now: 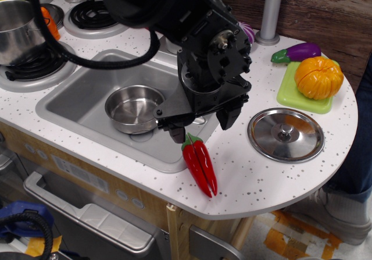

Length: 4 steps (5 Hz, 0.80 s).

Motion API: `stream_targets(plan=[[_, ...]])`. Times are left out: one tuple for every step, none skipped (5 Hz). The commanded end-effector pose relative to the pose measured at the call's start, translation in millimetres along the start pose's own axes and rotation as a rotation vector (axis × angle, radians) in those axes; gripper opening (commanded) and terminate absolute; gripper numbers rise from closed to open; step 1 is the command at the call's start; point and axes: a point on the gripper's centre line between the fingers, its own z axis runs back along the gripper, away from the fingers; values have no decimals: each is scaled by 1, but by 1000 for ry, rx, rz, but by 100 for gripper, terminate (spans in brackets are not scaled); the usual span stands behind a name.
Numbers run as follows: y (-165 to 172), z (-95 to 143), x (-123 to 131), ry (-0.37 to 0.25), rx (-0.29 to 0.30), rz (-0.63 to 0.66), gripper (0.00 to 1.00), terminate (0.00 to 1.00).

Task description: Put pepper in pot or pan

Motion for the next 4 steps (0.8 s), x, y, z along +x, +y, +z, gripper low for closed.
stream_targets(plan=[[0,0,0,0,0,0,100,0],[3,-8,0,10,-15,4,100,0],[5,-17,-4,-5,-17,13,100,0],[8,-29,-6,12,-63,39,100,0]])
